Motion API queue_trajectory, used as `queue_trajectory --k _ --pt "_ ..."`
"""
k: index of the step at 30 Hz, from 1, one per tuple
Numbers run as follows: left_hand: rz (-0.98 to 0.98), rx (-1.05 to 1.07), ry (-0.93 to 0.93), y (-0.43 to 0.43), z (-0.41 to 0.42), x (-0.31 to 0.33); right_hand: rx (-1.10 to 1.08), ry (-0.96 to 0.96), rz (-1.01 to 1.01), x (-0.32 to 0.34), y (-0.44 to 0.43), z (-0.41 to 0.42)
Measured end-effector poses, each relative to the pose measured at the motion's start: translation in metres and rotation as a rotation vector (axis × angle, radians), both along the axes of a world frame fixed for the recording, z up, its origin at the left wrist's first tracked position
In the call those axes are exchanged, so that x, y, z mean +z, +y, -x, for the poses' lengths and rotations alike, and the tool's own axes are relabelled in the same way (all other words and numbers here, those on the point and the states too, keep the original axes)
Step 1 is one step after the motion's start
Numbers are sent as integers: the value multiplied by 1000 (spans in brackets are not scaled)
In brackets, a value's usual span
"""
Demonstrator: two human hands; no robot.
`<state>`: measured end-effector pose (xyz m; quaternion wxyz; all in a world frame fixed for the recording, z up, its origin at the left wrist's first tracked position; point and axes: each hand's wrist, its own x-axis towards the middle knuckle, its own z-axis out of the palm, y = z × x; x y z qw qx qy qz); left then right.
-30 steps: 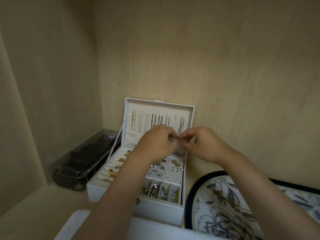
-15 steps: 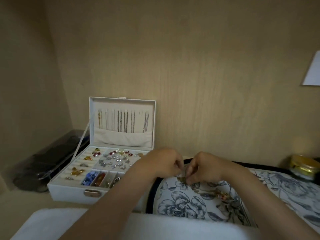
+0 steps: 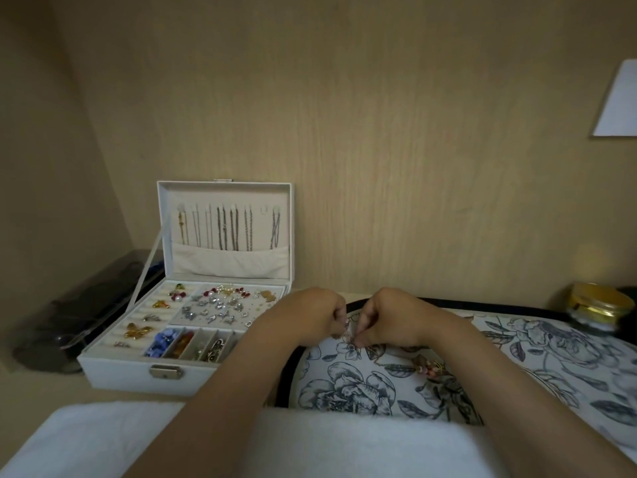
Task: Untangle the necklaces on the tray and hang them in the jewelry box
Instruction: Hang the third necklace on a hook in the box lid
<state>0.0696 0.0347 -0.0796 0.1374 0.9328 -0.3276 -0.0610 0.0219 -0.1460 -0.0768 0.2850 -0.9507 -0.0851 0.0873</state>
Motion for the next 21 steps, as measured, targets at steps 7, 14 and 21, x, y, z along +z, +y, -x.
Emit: queue_trajectory --k 7,14,21 --pt "236 55 66 7 -2 10 -18 37 -261 5 -4 1" --pt "728 120 595 -3 7 17 -64 2 -610 23 -5 1" --pt "571 138 458 6 13 34 -75 34 -833 32 2 1"
